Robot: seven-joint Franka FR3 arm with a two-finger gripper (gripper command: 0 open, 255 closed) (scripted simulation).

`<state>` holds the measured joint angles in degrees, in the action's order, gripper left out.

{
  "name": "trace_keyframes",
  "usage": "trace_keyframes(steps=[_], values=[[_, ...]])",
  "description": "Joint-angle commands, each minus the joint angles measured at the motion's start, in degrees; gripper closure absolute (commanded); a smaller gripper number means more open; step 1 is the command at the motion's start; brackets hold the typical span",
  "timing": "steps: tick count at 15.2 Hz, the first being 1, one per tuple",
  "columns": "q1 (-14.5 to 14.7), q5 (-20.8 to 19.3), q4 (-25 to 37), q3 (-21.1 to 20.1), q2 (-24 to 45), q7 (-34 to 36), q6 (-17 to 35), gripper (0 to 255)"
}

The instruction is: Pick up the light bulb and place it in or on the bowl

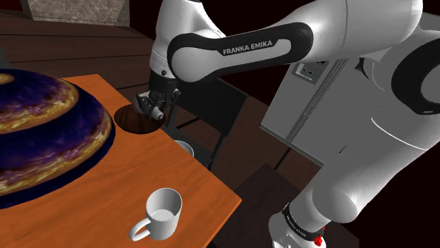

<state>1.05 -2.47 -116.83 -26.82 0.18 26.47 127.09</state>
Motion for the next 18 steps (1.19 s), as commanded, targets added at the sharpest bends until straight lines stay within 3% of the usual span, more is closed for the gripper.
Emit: trace_keyframes(steps=[1, 6, 18], values=[[-0.51, -2.02, 4.15, 0.52, 4.09, -0.21, -0.46, 255], [-0.73, -6.14, 16.77, 2.21, 14.34, -1.37, -3.74, 255], [-0.22, -8.39, 11.6, 3.07, 17.59, 0.25, 4.35, 255]])
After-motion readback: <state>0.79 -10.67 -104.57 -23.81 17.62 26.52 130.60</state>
